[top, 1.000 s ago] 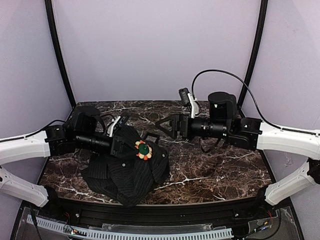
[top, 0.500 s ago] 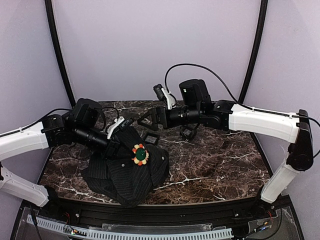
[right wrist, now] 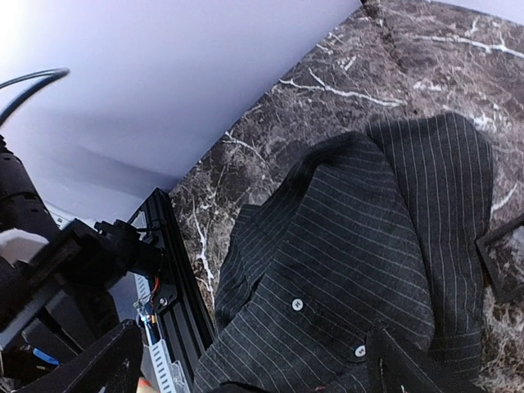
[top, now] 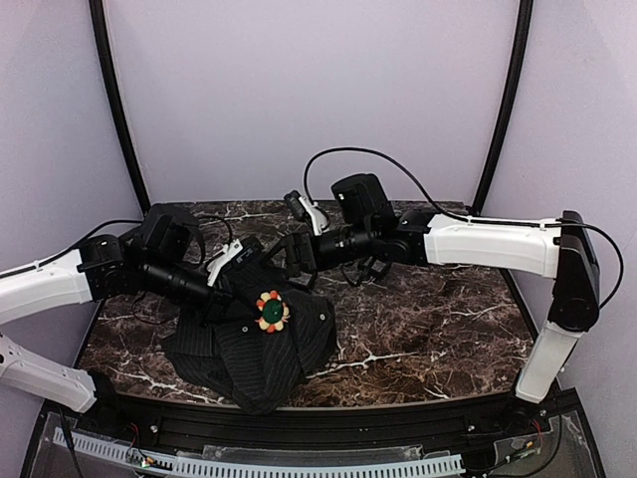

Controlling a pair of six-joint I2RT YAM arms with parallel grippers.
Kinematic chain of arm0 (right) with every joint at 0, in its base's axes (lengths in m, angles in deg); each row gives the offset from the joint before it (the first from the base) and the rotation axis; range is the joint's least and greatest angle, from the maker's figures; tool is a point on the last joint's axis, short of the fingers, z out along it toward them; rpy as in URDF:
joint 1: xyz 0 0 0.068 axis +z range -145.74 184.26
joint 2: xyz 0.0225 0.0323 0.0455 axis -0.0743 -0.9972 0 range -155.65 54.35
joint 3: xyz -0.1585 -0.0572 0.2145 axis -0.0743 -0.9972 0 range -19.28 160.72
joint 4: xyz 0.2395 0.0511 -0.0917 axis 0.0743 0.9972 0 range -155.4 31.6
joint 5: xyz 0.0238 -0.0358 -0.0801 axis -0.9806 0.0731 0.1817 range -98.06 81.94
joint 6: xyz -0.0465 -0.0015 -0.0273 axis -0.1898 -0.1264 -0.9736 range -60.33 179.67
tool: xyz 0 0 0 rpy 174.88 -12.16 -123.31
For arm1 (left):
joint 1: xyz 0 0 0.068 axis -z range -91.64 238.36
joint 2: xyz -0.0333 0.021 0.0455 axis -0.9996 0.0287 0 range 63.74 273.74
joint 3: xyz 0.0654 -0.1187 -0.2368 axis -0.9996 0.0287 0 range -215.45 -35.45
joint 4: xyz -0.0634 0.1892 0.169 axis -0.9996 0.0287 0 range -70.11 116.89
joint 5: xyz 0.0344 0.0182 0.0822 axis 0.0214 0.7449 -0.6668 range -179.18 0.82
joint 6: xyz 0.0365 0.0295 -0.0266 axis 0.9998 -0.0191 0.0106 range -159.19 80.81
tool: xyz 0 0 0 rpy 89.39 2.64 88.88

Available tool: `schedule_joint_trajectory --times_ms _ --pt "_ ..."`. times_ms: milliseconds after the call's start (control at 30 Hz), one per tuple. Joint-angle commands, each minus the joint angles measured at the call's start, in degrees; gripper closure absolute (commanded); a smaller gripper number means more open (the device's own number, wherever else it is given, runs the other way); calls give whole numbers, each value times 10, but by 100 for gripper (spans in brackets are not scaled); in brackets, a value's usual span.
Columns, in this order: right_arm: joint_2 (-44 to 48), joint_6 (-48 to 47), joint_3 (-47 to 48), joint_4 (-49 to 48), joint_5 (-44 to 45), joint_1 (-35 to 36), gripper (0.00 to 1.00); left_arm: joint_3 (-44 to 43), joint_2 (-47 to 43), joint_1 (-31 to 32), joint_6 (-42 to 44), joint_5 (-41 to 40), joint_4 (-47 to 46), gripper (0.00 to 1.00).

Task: Remove the brooch from the garment
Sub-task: Adjust the crumpled clothing at the center of the board.

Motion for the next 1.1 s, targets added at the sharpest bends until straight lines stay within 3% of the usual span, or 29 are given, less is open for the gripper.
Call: schedule_joint_trajectory --times_ms 0,300,600,767,967,1067 --pt "11 41 -58 -31 9 3 6 21 -28 -4 -8 -35 -26 99" --pt "36 86 -141 -125 -6 -1 3 36 -38 -4 -37 -184 -19 99" --pt "54 52 -202 -229 -47 3 3 24 -70 -4 -47 -284 -29 99" --pt "48 16 -199 -240 -54 14 18 12 -83 -15 -47 -259 -42 99" --pt "40 0 -191 -249 -47 24 25 0 -86 -46 -35 -182 -54 99" --pt "36 -3 -191 -254 -36 26 36 -5 -88 -56 -33 -160 -60 99"
